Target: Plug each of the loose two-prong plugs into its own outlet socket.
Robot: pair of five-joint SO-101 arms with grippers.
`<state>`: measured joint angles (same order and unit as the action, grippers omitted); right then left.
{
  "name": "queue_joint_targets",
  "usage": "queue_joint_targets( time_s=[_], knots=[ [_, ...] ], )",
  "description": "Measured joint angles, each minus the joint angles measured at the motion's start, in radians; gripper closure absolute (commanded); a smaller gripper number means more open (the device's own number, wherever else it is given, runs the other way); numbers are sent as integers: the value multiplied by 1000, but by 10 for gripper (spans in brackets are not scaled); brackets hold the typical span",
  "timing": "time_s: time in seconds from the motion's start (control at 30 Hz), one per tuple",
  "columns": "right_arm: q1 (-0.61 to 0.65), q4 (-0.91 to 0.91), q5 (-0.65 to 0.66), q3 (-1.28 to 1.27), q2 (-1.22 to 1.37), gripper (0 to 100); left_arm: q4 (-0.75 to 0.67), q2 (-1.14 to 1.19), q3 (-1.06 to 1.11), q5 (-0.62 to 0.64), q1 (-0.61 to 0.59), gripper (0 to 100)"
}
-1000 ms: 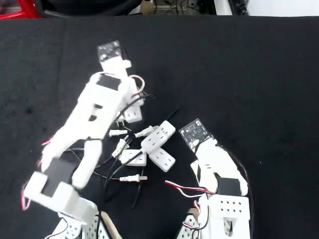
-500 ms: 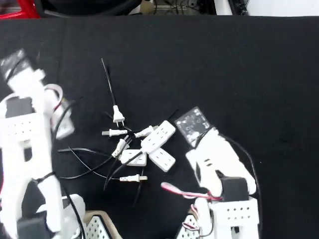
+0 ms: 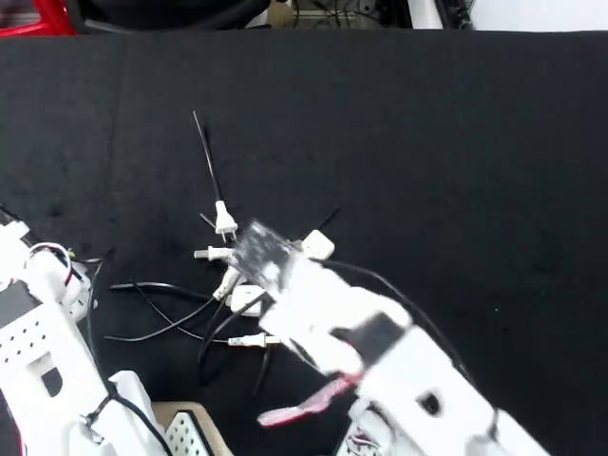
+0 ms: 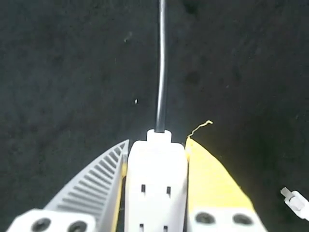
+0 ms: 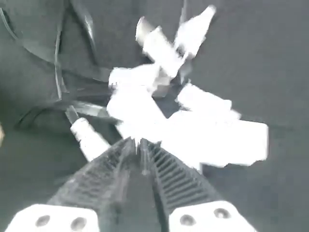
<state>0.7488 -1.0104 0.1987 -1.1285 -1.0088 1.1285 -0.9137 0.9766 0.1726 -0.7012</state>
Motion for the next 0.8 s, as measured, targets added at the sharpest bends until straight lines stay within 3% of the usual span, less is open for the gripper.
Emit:
queue_joint_targets(
  time_s=[0.2,0.3,0.4,0.57,0.8],
  knots=[
    [236,-48,-71,189,466,986,-40,49,2,-8,-2,949],
    [374,-89,-71,244,565,986,-74,109,3,-20,-5,949],
    [419,-95,-71,247,591,986,-98,169,3,-64,-5,949],
    [387,-52,-71,199,601,986,-107,230,3,-107,-5,949],
    [135,245,-81,54,601,986,-170,236,77,-146,-5,949]
  ],
)
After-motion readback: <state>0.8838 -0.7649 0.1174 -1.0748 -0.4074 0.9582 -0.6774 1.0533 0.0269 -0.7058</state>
